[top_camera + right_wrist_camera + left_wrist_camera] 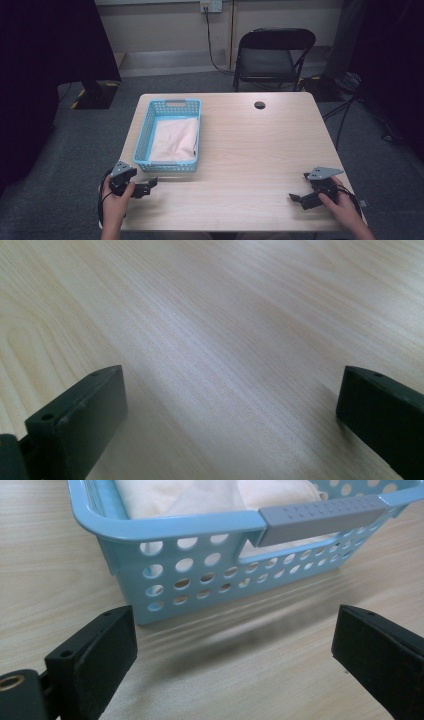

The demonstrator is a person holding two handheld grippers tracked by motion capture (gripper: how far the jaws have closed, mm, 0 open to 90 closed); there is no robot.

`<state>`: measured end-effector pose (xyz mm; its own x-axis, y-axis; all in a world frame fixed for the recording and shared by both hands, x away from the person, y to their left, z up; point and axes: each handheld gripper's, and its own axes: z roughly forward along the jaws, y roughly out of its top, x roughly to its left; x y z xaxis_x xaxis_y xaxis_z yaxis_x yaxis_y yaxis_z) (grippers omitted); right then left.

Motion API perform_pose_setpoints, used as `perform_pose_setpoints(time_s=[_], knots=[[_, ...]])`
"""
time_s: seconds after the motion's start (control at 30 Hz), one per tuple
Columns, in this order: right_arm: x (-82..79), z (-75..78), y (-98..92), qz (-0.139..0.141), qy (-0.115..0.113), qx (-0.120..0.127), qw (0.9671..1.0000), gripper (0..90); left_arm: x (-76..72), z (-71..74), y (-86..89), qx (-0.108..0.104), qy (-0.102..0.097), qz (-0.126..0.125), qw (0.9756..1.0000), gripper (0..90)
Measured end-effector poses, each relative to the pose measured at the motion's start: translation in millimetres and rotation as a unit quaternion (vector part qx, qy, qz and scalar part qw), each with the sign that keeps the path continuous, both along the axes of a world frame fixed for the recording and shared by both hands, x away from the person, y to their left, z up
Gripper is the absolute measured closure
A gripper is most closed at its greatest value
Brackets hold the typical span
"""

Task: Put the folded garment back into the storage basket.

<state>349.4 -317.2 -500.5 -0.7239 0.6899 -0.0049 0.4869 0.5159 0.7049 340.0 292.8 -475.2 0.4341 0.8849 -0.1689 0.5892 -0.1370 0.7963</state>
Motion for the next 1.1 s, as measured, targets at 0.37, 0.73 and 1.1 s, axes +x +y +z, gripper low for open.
perform_pose_setpoints(time_s=[0.37,0.73,1.1], knots=[[0.0,0.0,0.0,0.0,0.0,0.0,1.0,0.0,0.3,-2.6,1.5,0.008,0.004,0.002,1.0,3.8],[0.0,0.0,0.0,0.0,0.0,0.0,1.0,0.0,1.3,-7.4,2.2,0.003,0.009,0.003,0.9999,3.8],[0.0,0.0,0.0,0.0,0.0,0.0,1.0,0.0,3.0,-11.6,-0.4,0.01,0.017,-0.001,0.9998,3.7]])
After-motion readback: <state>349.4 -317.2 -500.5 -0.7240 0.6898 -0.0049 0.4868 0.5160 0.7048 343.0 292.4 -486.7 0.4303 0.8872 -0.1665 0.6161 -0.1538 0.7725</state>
